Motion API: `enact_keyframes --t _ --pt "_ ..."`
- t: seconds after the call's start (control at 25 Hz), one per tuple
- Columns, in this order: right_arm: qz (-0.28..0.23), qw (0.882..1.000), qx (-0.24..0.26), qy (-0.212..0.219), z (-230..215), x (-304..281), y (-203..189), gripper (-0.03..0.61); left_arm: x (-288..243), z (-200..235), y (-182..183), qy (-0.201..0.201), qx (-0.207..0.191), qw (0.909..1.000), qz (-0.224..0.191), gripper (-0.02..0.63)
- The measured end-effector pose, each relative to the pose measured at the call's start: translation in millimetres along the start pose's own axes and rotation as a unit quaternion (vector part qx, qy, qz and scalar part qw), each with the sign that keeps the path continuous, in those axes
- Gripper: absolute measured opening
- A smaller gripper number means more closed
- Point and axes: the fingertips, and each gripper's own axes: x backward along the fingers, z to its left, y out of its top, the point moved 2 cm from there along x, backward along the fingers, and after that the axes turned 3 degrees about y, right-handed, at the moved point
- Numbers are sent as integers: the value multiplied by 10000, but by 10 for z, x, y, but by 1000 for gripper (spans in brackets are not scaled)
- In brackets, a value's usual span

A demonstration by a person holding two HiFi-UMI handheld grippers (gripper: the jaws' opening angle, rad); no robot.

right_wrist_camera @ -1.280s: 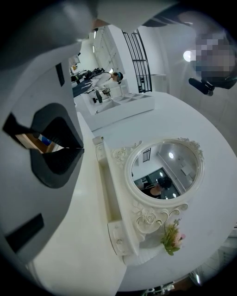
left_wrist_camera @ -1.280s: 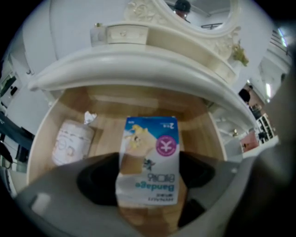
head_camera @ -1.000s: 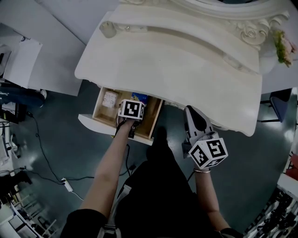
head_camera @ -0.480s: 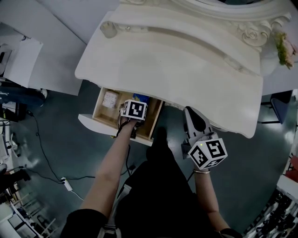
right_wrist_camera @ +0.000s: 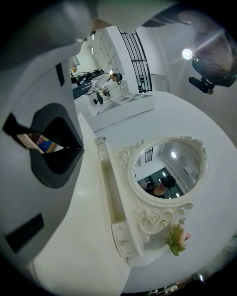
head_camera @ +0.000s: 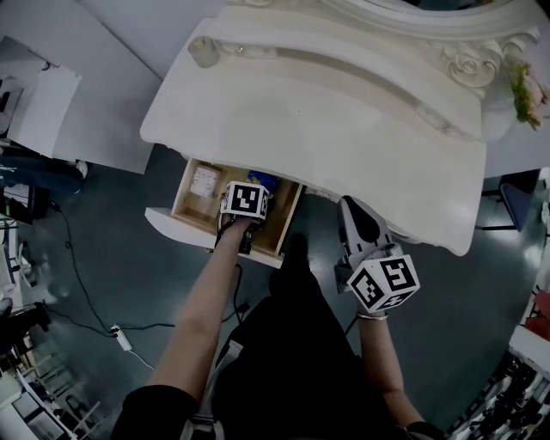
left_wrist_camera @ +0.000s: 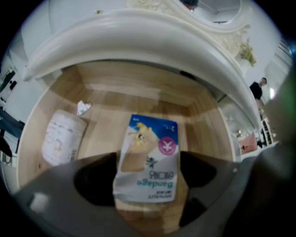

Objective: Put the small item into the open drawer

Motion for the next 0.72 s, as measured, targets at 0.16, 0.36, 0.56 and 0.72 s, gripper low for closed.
enact_keyframes --t 0.16,0.36,0.56,0.72 --pt "-16 10000 25 14 4 17 11 5 77 24 50 -48 42 9998 -189 434" --pt "-76 9999 97 79 82 10 56 5 389 52 219 -141 115 9975 -680 391" --pt "-121 9995 195 233 252 -18 87 5 756 115 308 -130 150 9920 -1248 330" --pt "-164 9988 298 346 408 -13 111 5 1051 187 285 -108 262 9855 -1671 276"
